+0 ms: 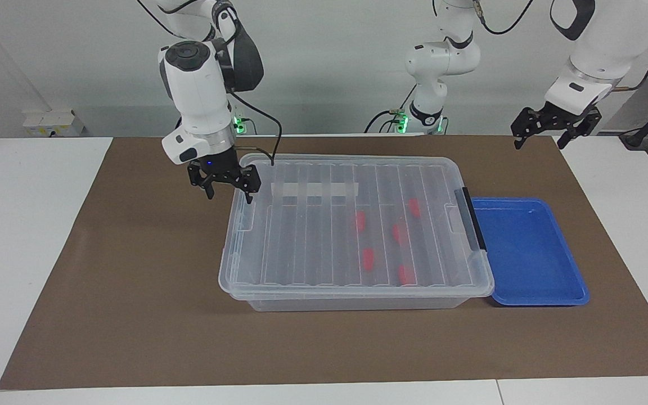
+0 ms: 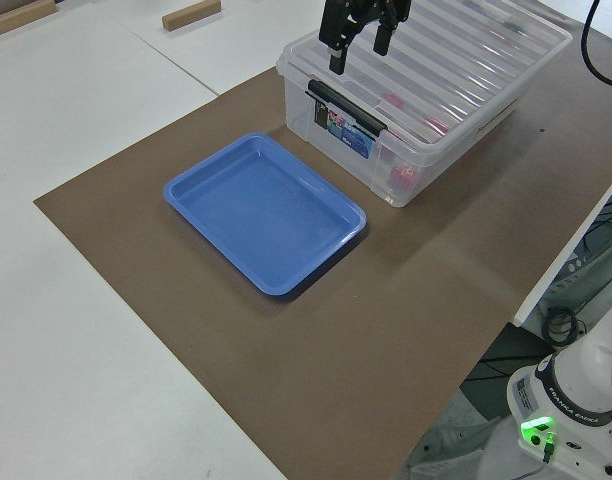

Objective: Place red block in blue tray from box
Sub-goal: 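Grasp the clear lid edge with the right gripper, then slide the clear lid away from the blue tray with the right gripper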

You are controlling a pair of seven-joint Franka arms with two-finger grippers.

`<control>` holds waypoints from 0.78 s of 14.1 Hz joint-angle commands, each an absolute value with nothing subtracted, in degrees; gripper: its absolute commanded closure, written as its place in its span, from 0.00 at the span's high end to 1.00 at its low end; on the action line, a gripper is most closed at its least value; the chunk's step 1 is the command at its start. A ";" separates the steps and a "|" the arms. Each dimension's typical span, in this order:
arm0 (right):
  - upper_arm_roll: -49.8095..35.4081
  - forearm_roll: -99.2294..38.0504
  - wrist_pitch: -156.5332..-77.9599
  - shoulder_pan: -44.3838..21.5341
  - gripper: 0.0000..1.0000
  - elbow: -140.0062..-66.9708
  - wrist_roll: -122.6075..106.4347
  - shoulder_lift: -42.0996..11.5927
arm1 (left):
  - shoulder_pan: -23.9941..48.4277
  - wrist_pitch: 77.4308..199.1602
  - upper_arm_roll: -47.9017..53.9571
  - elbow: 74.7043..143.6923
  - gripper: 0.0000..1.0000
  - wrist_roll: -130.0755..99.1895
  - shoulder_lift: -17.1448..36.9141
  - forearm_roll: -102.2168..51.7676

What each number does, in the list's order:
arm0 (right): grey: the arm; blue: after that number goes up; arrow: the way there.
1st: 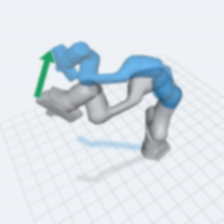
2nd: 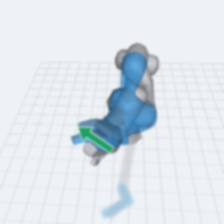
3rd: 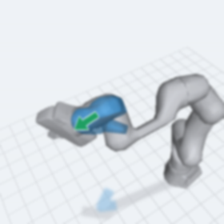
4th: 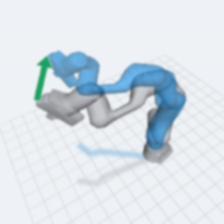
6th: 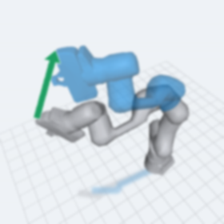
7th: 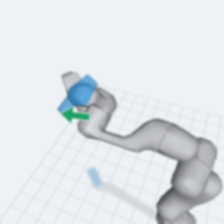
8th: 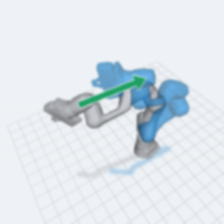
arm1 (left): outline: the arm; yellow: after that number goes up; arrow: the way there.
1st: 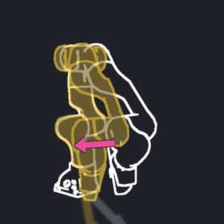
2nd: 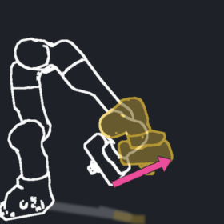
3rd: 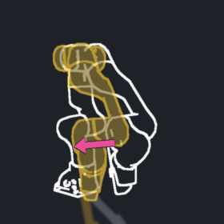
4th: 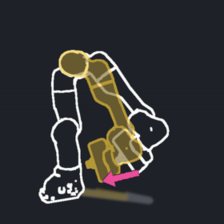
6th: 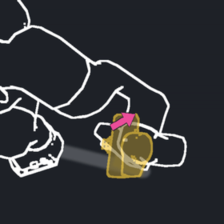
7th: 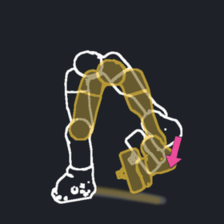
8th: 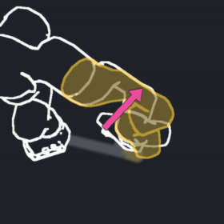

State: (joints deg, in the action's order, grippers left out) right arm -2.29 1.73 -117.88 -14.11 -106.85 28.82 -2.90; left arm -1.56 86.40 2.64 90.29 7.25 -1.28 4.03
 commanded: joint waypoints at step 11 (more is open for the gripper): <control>-2.20 0.88 -123.14 -10.39 1.00 -121.11 24.18 4.13 | -1.32 85.25 2.20 90.09 1.00 7.73 -1.76 3.43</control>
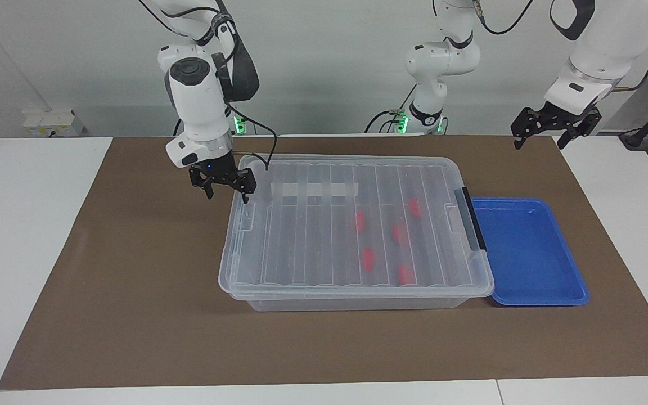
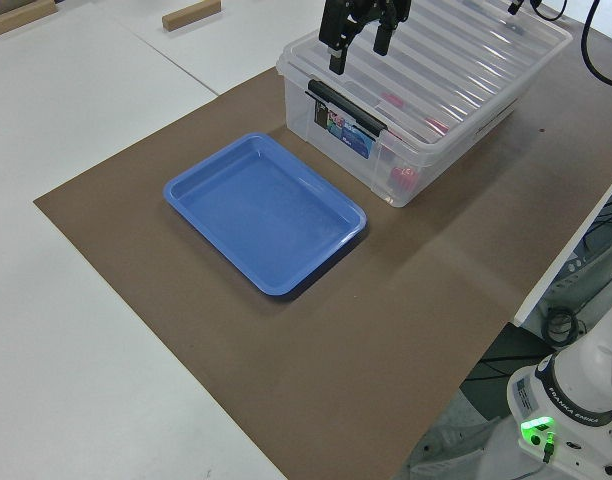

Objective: Place red block in blue tray from box
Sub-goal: 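Slide the clear lid away from the blue tray with the right gripper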

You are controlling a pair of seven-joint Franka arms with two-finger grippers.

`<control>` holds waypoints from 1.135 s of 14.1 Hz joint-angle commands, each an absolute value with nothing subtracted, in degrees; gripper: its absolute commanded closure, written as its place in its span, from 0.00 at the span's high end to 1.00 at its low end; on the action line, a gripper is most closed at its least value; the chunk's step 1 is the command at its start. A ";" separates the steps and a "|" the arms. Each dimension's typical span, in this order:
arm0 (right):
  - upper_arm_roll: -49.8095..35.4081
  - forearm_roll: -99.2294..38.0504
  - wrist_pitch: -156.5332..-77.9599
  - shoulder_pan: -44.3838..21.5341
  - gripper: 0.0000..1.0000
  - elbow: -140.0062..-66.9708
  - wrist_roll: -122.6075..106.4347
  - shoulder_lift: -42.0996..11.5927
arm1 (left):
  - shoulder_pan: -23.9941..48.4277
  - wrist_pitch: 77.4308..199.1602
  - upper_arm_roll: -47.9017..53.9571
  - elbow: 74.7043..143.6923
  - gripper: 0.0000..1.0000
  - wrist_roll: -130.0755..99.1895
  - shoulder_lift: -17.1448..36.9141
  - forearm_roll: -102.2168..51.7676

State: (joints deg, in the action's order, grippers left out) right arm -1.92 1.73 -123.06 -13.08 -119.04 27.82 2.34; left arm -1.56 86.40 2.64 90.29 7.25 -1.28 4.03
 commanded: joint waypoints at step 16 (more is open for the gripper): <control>-1.85 0.97 -117.16 8.61 1.00 -118.74 -9.31 3.25 | -1.32 85.25 2.20 90.09 1.00 7.73 -1.76 3.43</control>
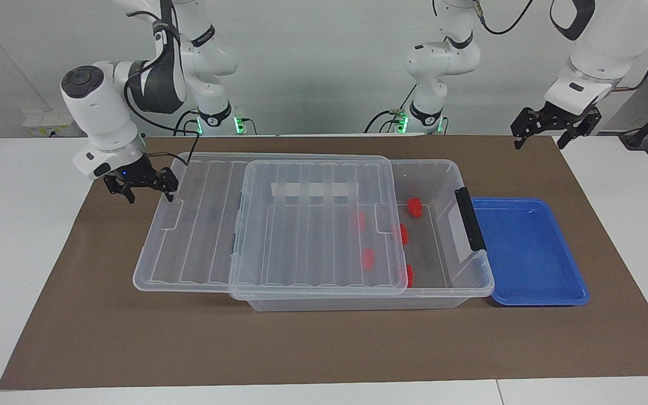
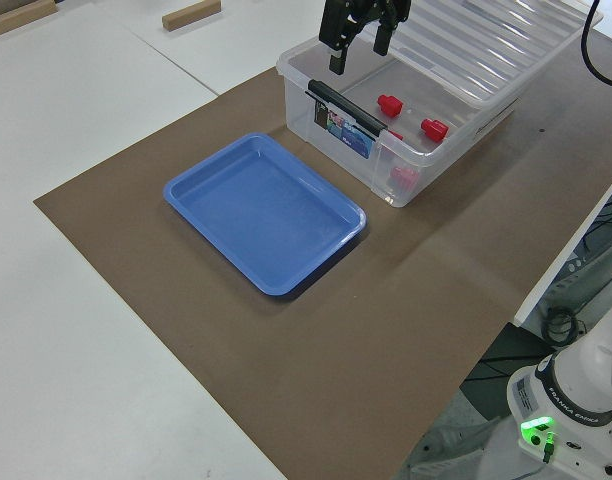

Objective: Place red block in blue tray from box
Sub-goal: 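Slide the clear lid away from the blue tray with the right gripper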

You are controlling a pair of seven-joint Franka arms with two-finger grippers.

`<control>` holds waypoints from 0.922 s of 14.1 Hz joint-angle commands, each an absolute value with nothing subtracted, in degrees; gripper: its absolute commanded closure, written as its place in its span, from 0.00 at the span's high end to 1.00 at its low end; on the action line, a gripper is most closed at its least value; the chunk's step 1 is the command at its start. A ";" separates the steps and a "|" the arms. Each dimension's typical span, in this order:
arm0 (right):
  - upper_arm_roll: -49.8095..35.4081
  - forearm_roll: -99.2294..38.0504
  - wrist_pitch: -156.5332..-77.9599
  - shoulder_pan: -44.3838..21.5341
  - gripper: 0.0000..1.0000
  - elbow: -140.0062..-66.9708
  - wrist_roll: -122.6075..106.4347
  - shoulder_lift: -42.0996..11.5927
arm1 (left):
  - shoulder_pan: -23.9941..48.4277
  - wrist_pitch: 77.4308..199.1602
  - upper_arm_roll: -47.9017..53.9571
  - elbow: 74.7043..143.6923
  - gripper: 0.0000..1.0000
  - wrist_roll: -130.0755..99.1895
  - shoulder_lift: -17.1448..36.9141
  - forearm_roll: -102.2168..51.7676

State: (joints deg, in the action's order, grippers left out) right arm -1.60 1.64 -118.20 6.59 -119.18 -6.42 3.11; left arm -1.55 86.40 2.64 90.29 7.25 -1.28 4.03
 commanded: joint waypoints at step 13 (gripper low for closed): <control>-1.85 1.14 -108.57 9.32 1.00 -106.63 -12.84 -1.05 | -1.32 85.25 2.20 90.09 1.00 7.73 -1.76 3.43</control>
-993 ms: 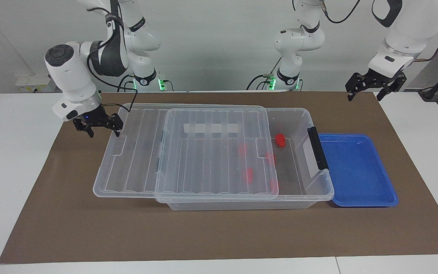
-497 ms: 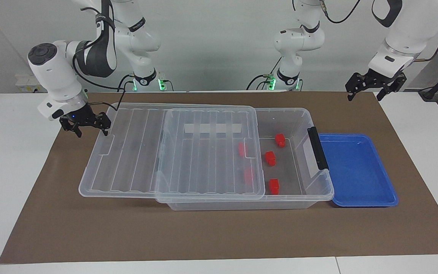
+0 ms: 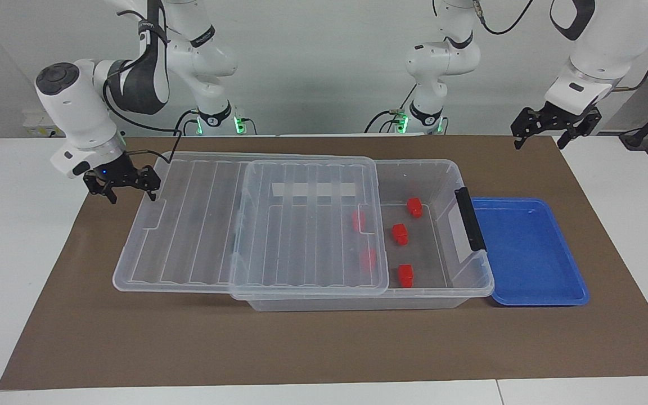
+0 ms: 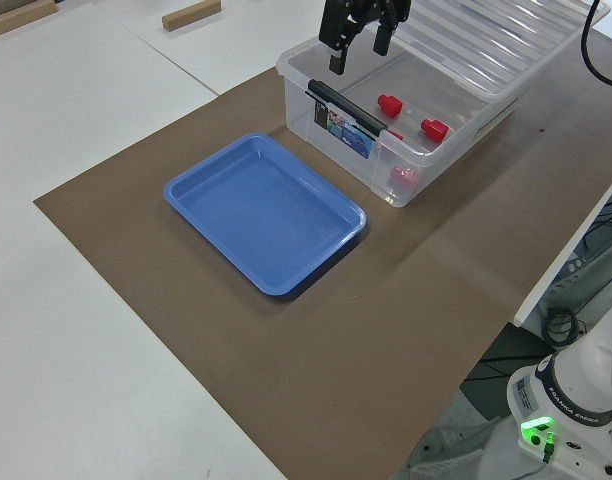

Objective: Place red block in blue tray from box
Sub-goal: 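Release the lid and withdraw the right gripper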

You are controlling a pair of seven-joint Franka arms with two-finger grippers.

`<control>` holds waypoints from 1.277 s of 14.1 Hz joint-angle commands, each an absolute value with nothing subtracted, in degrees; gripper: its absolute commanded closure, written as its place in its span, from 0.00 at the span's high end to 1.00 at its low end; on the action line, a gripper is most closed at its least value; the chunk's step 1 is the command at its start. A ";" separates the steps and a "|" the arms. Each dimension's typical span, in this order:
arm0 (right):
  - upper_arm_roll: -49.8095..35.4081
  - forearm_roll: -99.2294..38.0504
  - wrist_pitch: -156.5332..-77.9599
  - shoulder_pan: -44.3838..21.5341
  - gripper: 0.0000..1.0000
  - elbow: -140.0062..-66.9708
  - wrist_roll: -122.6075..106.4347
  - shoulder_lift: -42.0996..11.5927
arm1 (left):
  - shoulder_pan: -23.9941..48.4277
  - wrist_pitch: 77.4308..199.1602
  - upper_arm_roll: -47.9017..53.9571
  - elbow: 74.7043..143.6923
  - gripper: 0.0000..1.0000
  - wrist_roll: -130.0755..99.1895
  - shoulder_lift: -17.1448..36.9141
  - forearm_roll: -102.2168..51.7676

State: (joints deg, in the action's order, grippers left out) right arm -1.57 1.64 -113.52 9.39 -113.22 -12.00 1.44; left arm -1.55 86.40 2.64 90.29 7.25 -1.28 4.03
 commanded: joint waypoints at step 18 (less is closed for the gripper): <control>-3.60 0.79 -85.69 1.67 1.00 -86.66 13.97 0.26 | -1.32 85.25 2.20 90.09 1.00 7.73 -1.76 3.43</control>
State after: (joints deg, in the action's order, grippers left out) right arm -3.38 1.64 -87.37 1.03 -89.88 13.36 2.37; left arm -1.55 86.40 2.64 90.29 7.25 -1.28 4.03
